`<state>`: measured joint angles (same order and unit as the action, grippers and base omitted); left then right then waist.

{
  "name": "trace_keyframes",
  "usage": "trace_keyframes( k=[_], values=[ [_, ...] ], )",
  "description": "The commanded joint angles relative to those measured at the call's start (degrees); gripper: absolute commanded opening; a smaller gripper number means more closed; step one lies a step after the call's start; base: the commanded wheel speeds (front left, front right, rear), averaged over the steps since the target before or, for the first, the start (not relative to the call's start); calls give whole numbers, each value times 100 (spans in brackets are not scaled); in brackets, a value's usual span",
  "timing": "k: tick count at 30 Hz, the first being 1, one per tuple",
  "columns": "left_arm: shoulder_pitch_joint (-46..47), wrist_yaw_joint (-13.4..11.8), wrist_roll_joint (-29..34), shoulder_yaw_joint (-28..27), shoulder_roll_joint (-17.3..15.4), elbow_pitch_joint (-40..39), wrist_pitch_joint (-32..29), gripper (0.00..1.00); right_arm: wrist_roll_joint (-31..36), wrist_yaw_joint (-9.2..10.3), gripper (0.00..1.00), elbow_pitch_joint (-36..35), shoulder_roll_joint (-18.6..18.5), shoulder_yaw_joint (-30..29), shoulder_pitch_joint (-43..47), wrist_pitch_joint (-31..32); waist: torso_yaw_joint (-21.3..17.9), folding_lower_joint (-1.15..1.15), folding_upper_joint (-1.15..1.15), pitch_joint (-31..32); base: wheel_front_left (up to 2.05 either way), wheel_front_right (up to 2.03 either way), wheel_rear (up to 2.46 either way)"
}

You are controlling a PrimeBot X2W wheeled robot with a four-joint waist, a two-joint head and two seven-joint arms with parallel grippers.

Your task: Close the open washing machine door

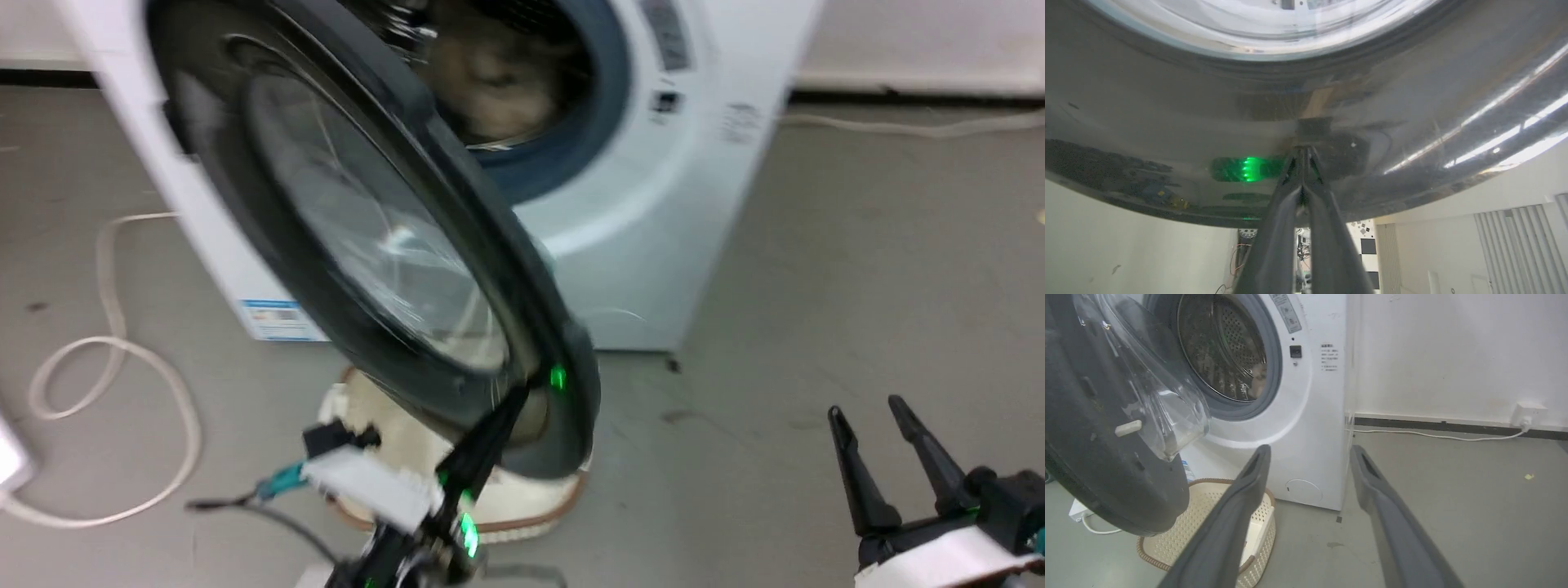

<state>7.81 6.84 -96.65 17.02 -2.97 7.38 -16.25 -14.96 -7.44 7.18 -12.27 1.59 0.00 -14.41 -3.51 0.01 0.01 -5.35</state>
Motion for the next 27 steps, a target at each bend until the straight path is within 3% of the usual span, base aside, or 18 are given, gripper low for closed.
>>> trace_keyframes(
  k=[1, 6, 11, 17, 23, 25, 26, 27],
  values=[
    [296, 53, -104, 104, 9, 92, 185, 0, -56, -5, 100, 18, -28, 0, -104, -18, -632, -1, -1, -453, 0, 0, 0],
    [1341, 62, -386, 380, 9, 564, 939, 0, -152, -5, 100, 118, 33, 24, -276, -42, -1158, -1, -1, -759, 0, 0, 0],
    [2362, 63, -734, 452, 9, 1216, 1611, 0, -219, -5, 100, 233, 123, 110, -401, -55, -1438, -1, -1, -932, 0, 0, 0],
    [3098, 64, -1138, 517, 9, 1949, 1931, 0, -242, -5, 100, 243, 183, 307, -439, -57, -1480, -1, -1, -930, 0, 0, 0],
    [2847, 64, -942, 645, 9, 1841, 1859, 0, -252, -5, 100, 205, 201, 195, -328, -58, -1162, -1, -1, -644, 0, 0, 0],
    [2545, 64, -672, 644, -5, 1629, 1871, 85, -245, -5, 100, 137, 194, 150, -260, -58, -1015, -1, -1, -504, 0, 0, 0],
    [1974, 64, -200, 638, -132, 1185, 1979, 100, -282, -5, 100, -18, 194, 45, -123, -58, -722, -1, -1, -271, 0, 0, 0],
    [1772, 64, 53, 676, -248, 1023, 2069, 100, -312, -5, 100, -78, 195, 40, -70, -58, -630, -1, -1, -197, 0, 0, 0]
  ],
)
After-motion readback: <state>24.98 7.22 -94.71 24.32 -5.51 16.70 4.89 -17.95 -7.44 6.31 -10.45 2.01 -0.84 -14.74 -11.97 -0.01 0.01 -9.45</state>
